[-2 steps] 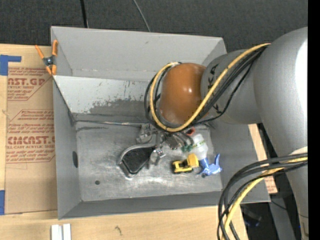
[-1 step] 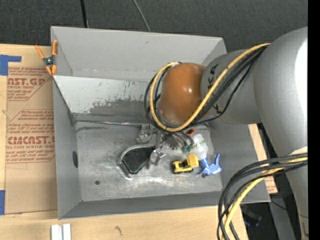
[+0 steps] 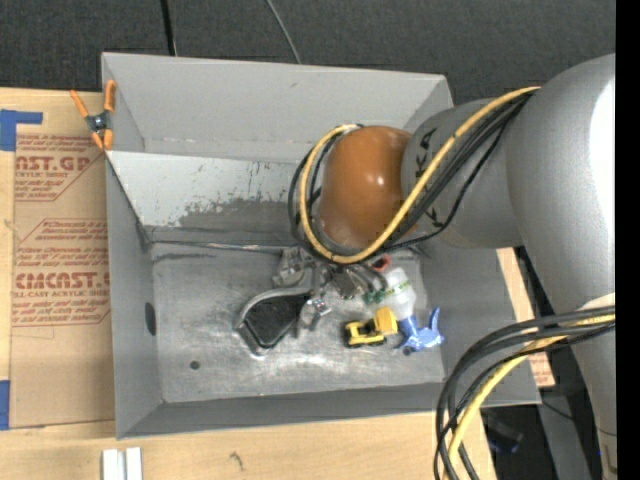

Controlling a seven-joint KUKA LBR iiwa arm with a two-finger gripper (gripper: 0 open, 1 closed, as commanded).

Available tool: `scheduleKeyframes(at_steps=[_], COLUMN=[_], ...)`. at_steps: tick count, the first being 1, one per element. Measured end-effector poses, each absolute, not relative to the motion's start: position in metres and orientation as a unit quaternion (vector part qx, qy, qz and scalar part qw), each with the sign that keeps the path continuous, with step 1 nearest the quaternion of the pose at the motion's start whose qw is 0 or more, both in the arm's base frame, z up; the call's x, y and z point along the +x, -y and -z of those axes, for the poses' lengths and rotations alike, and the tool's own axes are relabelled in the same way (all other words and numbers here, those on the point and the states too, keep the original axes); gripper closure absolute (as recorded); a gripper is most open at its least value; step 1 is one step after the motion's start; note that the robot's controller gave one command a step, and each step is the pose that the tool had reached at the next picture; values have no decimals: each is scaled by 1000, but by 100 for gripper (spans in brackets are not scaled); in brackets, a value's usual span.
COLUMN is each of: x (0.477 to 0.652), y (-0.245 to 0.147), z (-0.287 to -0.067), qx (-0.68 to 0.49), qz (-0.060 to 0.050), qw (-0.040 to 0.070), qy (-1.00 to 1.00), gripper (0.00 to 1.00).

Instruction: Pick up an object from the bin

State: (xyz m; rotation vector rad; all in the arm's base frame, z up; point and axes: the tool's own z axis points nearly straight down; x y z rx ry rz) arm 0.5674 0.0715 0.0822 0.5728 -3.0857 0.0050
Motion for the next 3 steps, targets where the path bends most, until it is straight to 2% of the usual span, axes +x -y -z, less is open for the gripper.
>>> scheduleKeyframes(at_steps=[3], x=[567], y=[-72], z=[-82], qx=[183], qz=[-2], qw=[1], qy=[983], gripper=[100])
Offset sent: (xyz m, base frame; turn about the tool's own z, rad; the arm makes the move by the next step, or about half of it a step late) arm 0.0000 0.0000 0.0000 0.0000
